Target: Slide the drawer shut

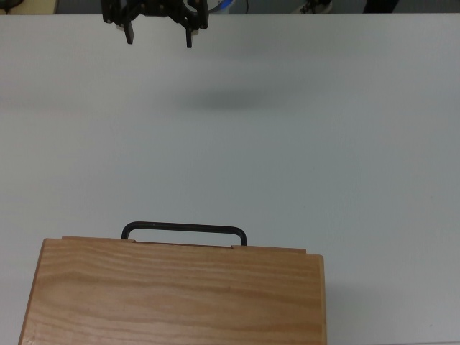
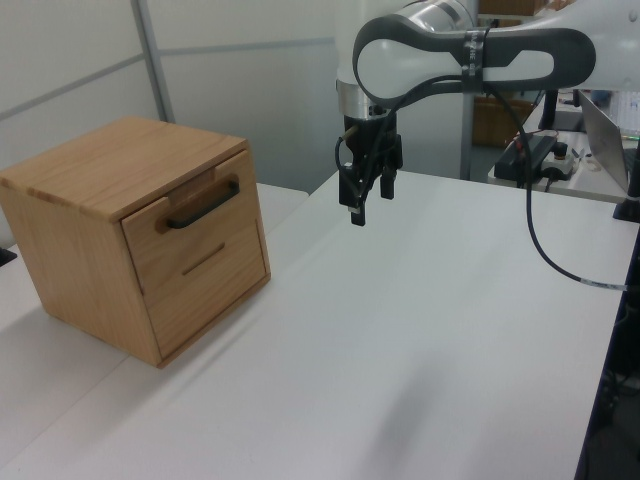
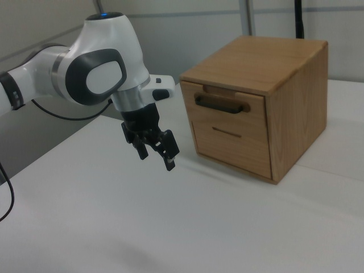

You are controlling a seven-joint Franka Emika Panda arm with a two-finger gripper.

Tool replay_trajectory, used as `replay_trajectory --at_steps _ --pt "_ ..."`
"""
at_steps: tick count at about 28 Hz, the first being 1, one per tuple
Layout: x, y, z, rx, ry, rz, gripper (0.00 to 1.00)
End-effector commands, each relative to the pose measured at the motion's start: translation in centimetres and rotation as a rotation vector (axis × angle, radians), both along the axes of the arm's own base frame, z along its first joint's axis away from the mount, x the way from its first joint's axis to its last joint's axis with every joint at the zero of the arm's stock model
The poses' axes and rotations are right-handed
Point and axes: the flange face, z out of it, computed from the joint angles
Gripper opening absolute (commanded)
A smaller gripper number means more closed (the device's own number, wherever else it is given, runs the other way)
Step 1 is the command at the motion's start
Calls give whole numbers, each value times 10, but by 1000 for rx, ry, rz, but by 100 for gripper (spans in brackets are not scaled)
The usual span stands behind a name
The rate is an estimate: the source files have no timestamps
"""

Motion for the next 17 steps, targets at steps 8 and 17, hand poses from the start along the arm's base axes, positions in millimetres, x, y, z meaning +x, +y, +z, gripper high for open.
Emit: replay_trajectory --at_steps 8,17 --pt "-10 1 -5 26 32 24 100" --pt "-13 8 -5 26 49 36 100"
